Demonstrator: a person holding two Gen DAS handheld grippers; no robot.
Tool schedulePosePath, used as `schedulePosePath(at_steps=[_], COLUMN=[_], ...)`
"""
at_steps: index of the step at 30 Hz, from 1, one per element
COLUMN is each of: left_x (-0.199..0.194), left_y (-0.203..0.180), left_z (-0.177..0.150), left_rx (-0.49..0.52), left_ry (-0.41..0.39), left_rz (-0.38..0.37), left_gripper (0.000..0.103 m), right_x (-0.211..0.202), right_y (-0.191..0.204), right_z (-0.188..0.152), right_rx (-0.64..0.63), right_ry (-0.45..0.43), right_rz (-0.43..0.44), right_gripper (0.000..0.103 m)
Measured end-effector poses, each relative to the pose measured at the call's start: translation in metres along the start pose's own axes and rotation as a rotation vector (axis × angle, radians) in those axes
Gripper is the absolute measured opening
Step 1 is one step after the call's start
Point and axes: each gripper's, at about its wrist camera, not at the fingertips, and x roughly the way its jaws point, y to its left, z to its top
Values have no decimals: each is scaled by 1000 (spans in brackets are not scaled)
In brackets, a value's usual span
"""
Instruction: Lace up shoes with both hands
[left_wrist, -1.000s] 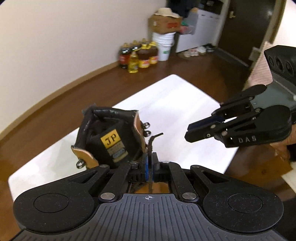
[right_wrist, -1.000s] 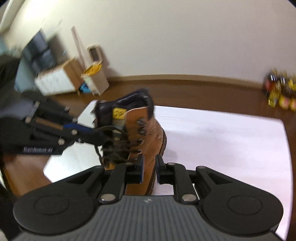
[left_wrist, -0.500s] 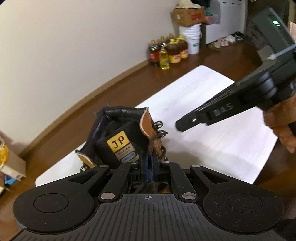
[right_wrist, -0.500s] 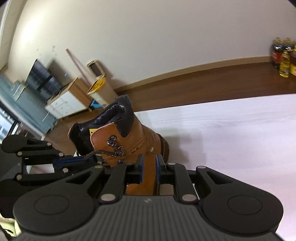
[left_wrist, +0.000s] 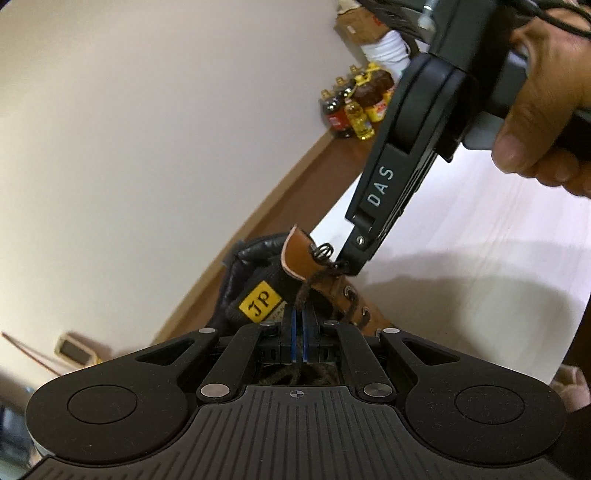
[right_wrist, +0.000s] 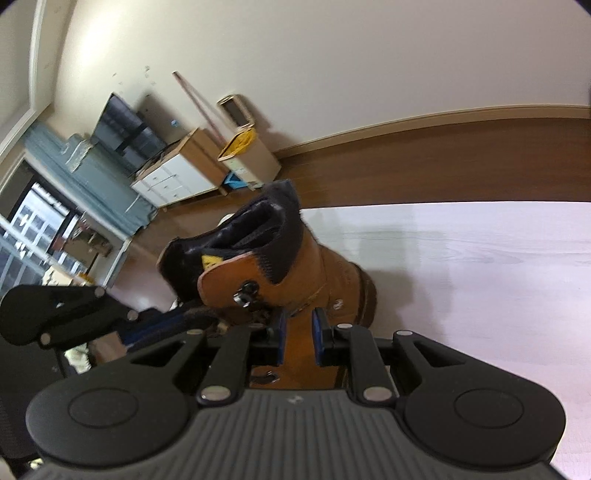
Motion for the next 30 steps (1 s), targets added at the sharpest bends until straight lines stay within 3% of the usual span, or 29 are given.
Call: schedulePosePath(at_steps=[6, 11, 16, 20, 23, 25, 30], left_x=[-13, -24, -37, -47, -55, -60, -79], left_y=[0, 2, 5, 12, 15, 17, 27], left_z=[-7, -11, -17, -22, -23, -23, -29], left_rx=[16, 33, 19, -8, -19, -23, -45], left_ry=[-6, -21, -26, -17, -12, -13, -6], left_rz=[4, 51, 60, 68, 62, 57, 58], left_gripper=[3, 3, 3, 4, 4, 4, 4], right_x=[-10, -11, -20, -21, -11, -8, -15], right_y=[4, 4, 5, 24, 30, 28, 21], right_z=[-7, -7, -11, -11, -8, -7, -16], right_rx=[-9, 13, 48, -25, -64, -47, -12], right_ry=[13, 10, -21, -44, -41, -43, -30], right_rz=[60, 7, 8, 15, -34, -55, -86], right_gripper=[19, 21, 21, 21, 21, 33, 32])
